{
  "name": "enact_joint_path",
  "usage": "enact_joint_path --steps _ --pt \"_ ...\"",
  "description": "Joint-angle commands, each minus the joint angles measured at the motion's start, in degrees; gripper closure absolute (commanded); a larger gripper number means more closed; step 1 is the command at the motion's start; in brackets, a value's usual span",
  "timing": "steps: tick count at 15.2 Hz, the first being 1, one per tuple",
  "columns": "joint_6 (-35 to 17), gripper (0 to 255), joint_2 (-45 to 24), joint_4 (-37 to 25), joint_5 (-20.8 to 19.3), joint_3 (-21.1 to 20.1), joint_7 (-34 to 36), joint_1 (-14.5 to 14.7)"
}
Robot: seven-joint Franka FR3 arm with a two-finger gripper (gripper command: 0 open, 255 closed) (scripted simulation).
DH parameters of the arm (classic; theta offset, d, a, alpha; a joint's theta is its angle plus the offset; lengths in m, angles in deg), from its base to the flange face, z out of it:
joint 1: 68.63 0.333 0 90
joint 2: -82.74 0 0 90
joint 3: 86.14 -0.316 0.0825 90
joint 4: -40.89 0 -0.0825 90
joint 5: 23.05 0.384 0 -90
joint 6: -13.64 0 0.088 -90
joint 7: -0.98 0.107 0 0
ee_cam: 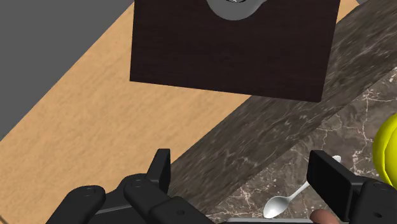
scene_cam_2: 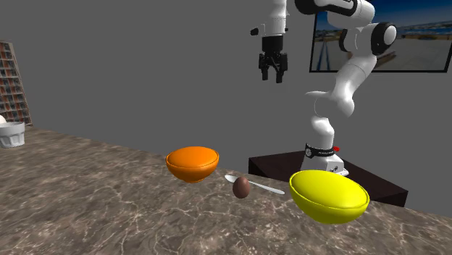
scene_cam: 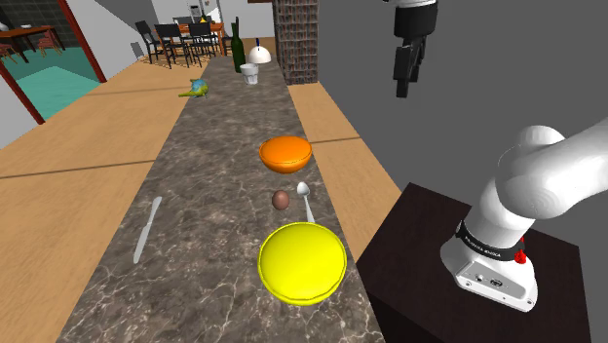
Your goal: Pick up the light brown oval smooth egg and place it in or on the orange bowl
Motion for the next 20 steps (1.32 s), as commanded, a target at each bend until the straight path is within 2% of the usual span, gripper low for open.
enact_joint_path --steps 1,11,20 --pt "0.0 0 0.0 0.0 0.0 0.0 0.0 0.0" --pt "-11.7 0 -16.79 -1.5 3.42 -8.71 10.04 1.53" --pt "-19.57 0 -36.05 -9.15 1.83 -15.18 19.62 2.46"
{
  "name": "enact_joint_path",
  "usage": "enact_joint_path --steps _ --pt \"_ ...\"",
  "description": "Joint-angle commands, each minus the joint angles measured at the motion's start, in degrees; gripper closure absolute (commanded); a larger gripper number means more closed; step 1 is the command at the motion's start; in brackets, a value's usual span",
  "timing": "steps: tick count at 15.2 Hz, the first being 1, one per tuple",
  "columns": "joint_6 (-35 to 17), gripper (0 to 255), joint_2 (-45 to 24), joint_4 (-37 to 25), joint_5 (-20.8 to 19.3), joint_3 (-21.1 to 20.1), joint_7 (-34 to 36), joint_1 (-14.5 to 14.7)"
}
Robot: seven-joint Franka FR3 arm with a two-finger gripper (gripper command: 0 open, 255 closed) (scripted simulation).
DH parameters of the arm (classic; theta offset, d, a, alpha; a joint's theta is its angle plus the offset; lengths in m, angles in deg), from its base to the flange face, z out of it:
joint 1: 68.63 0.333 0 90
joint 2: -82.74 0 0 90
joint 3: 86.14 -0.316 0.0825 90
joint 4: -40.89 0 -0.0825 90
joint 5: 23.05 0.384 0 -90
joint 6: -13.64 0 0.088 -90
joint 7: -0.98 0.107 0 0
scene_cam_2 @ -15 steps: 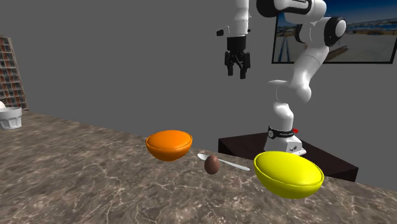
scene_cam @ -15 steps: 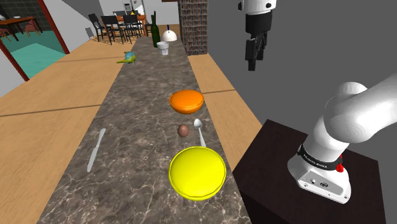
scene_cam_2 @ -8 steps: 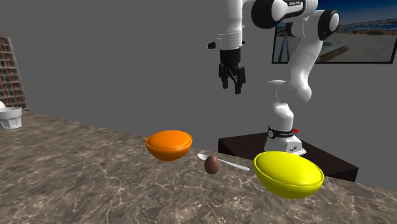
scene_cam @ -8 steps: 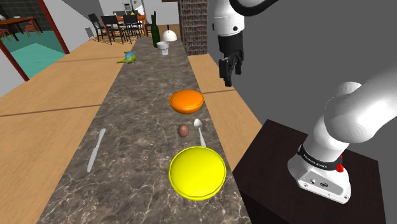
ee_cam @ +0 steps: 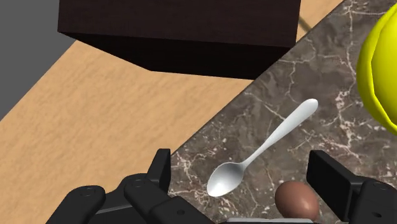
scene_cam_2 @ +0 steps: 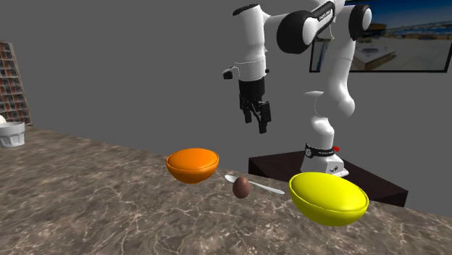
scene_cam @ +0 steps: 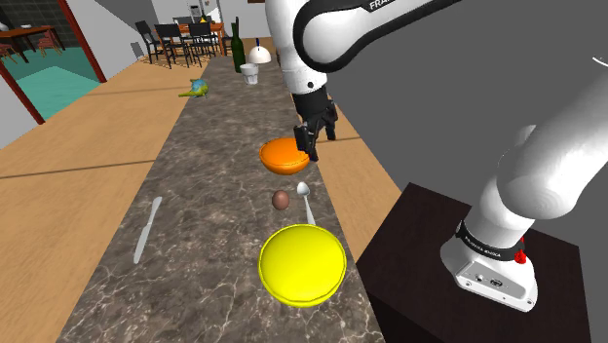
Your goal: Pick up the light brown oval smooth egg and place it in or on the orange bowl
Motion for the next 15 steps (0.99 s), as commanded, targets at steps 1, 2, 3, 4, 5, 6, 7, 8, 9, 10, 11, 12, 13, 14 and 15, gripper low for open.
enact_joint_path --steps 1,2,3,4,5,6,7,8,9,10,11,12,13,14,15 --pt "-1.24 0 -4.45 -2.23 -0.89 -1.04 2.06 0.23" --pt "-1.79 0 -6.79 -3.52 -1.44 -1.55 3.19 0.43" --pt "-2.27 0 -9.16 -4.89 -2.04 -2.01 4.31 0.67" --pt "-2.69 0 -11.55 -6.32 -2.69 -2.41 5.43 0.96" --pt "-3.03 0 -13.97 -7.84 -3.37 -2.73 6.54 1.3" --pt "-3.3 0 -16.39 -9.43 -4.09 -3.0 7.62 1.69" --pt "-3.51 0 -18.84 -11.1 -4.82 -3.21 8.68 2.12" --pt "-3.64 0 -21.29 -12.85 -5.56 -3.35 9.7 2.61" --pt "-3.69 0 -23.75 -14.68 -6.3 -3.45 10.68 3.13" --pt "-3.68 0 -26.22 -16.59 -7.02 -3.45 11.62 3.73" --pt "-3.6 0 -28.69 -18.59 -7.73 -3.43 12.5 4.36" --pt "-3.44 0 -31.17 -20.68 -8.42 -3.36 13.33 5.02" --pt "-3.29 0 -32.95 -22.23 -8.89 -3.26 13.88 5.53" --pt "-4.04 0 -33.0 -21.53 -8.94 -3.18 13.91 5.52" --pt "-4.79 0 -33.06 -20.84 -9.01 -3.13 13.96 5.48"
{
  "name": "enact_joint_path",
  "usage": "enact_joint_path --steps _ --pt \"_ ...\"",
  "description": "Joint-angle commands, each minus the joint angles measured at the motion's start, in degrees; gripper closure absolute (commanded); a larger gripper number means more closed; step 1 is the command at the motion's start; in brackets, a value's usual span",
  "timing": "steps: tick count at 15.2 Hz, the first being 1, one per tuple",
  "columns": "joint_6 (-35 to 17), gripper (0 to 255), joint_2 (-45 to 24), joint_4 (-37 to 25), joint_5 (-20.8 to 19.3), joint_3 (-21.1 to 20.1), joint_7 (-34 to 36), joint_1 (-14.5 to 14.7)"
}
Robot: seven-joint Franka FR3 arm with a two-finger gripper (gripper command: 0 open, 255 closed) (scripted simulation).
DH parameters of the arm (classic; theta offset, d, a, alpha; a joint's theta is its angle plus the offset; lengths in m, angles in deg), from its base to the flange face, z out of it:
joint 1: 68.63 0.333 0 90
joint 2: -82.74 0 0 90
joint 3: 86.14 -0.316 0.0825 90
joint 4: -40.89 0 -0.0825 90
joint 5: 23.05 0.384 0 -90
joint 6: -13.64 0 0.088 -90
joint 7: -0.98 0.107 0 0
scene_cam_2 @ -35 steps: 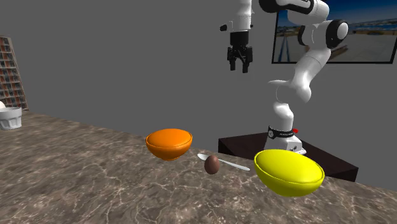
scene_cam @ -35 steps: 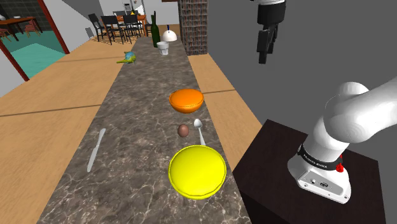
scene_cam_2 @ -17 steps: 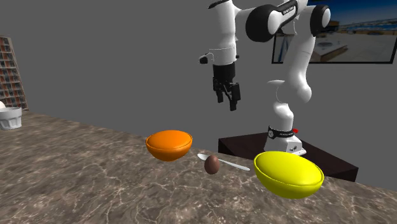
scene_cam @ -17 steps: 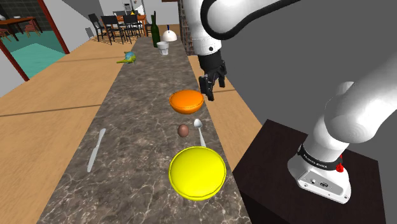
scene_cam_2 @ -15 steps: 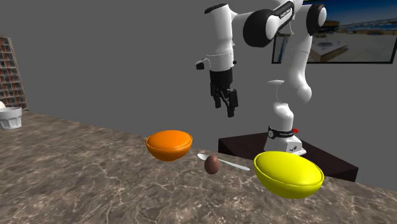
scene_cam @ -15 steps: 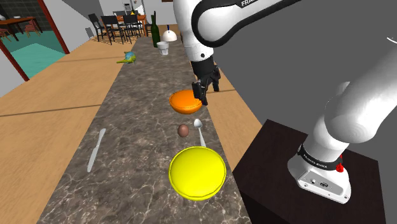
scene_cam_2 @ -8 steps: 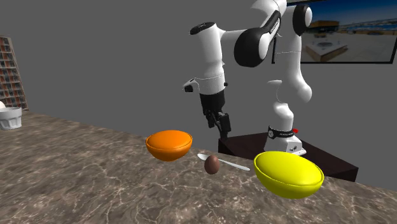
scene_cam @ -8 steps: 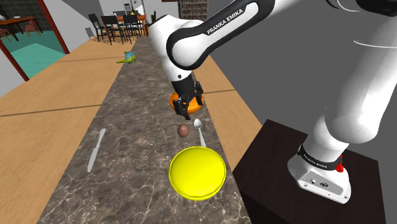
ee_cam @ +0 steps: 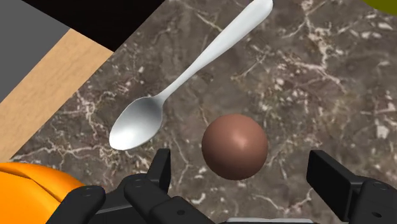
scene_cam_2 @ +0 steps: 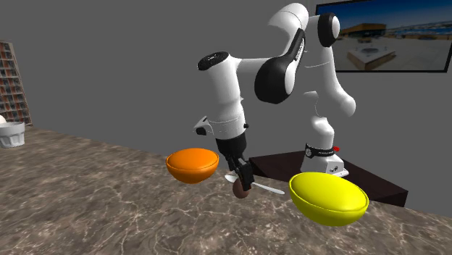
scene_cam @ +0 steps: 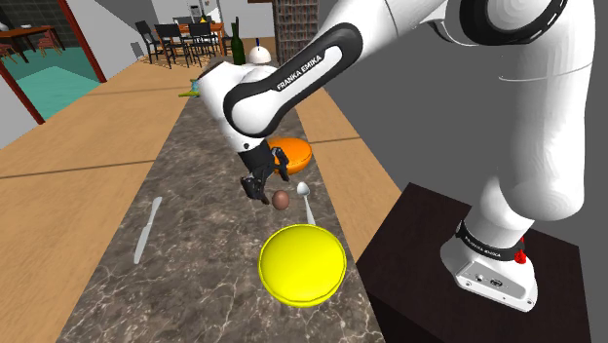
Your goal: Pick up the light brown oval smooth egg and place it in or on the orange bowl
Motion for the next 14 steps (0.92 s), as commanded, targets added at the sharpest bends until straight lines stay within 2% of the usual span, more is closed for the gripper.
enact_joint_path --steps 1,6,13,14 --pt "-1.47 0 -0.75 0.81 -0.32 0.12 0.33 0.1" --pt "-4.84 0 -1.28 3.72 -0.74 0.35 0.62 -0.06" --pt "-4.83 0 -1.28 3.71 -0.74 0.35 0.62 -0.06" --pt "-4.83 255 -1.28 3.71 -0.74 0.35 0.62 -0.06"
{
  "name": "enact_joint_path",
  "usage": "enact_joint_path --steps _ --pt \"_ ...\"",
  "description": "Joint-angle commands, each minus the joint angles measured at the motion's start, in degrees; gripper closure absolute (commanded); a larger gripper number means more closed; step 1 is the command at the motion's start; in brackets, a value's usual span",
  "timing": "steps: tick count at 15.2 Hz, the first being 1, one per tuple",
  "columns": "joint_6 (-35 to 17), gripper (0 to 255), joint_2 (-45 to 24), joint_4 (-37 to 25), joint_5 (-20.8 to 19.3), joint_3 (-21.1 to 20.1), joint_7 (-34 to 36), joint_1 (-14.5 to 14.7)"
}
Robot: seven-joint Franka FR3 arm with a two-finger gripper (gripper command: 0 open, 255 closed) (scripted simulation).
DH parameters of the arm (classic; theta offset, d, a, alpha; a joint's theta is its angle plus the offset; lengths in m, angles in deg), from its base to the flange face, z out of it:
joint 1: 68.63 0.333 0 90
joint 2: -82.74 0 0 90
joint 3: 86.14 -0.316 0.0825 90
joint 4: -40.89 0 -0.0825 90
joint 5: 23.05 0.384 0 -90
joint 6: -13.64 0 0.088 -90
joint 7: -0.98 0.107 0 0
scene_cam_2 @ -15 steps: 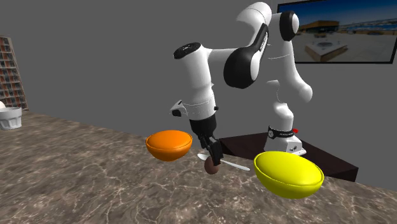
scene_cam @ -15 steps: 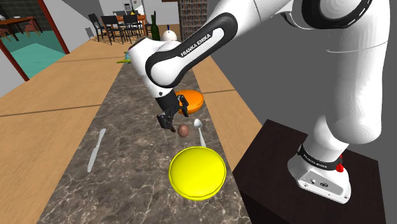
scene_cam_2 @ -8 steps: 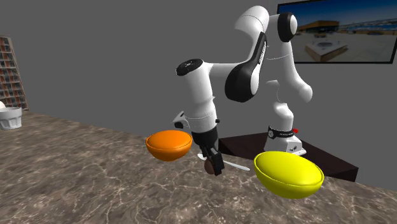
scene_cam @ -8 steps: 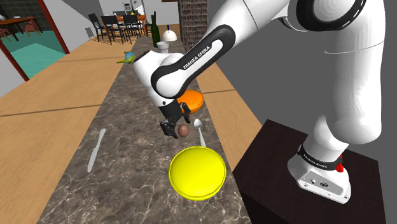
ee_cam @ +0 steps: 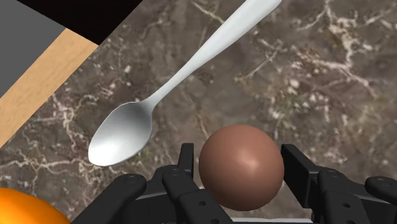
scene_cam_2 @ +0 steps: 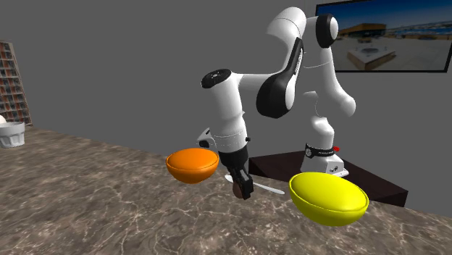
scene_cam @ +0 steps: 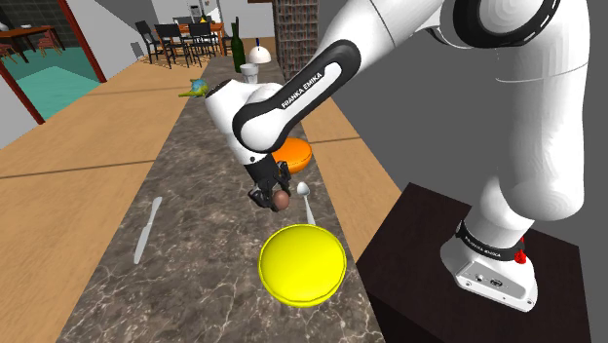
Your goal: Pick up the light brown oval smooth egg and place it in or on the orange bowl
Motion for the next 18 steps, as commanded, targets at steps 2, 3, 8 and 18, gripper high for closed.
enact_joint_path --steps 2,3,8,18 --pt "0.0 255 0.0 0.0 0.0 0.0 0.0 0.0" --pt "0.0 255 0.0 0.0 0.0 0.0 0.0 0.0" --pt "0.0 255 0.0 0.0 0.0 0.0 0.0 0.0" --pt "5.66 255 3.56 -2.38 1.46 -0.59 -1.07 -0.39"
